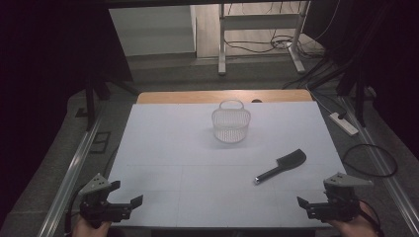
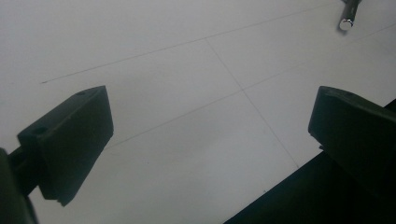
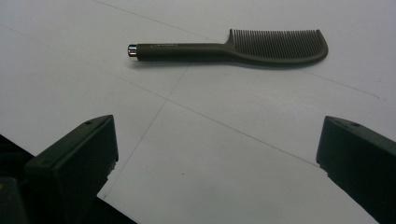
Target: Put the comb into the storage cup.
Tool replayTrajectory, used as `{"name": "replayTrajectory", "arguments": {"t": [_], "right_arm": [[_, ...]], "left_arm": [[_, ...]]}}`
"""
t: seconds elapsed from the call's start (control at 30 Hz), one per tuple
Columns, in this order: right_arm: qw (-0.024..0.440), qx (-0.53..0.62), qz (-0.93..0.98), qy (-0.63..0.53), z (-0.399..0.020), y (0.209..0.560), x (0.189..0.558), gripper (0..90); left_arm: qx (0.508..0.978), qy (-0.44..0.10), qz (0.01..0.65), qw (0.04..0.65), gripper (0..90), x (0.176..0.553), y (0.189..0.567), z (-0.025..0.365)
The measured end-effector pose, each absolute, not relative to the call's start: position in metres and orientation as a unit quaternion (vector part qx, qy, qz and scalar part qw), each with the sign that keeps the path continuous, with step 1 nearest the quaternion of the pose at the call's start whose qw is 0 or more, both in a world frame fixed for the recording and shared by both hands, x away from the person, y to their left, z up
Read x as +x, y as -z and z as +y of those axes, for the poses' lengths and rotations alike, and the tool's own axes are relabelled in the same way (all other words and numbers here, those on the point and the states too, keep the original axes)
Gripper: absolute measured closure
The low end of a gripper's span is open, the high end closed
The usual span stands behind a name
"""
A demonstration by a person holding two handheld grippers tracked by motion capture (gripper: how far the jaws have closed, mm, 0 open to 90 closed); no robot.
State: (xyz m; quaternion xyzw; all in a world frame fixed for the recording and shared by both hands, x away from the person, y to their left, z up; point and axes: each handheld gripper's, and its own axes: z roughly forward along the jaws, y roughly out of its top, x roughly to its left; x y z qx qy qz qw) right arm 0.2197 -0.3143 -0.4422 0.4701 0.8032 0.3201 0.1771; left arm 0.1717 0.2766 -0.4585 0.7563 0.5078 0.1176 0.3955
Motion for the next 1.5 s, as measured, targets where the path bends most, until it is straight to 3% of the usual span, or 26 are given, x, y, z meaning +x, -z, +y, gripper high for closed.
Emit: {"name": "replayTrajectory", "arguments": {"t": [0.6,1.5], "right_arm": [[0.146,0.466,0.807,-0.333,-0.311,0.438,0.240,0.0],[0.135,0.452,0.822,-0.321,-0.296,0.439,0.265,0.0]], "left_arm": [[0.752,-0.116,0.511,0.399,0.9,0.171,0.459,0.278],[0.753,-0.114,0.511,0.399,1.3,0.172,0.459,0.278]]}}
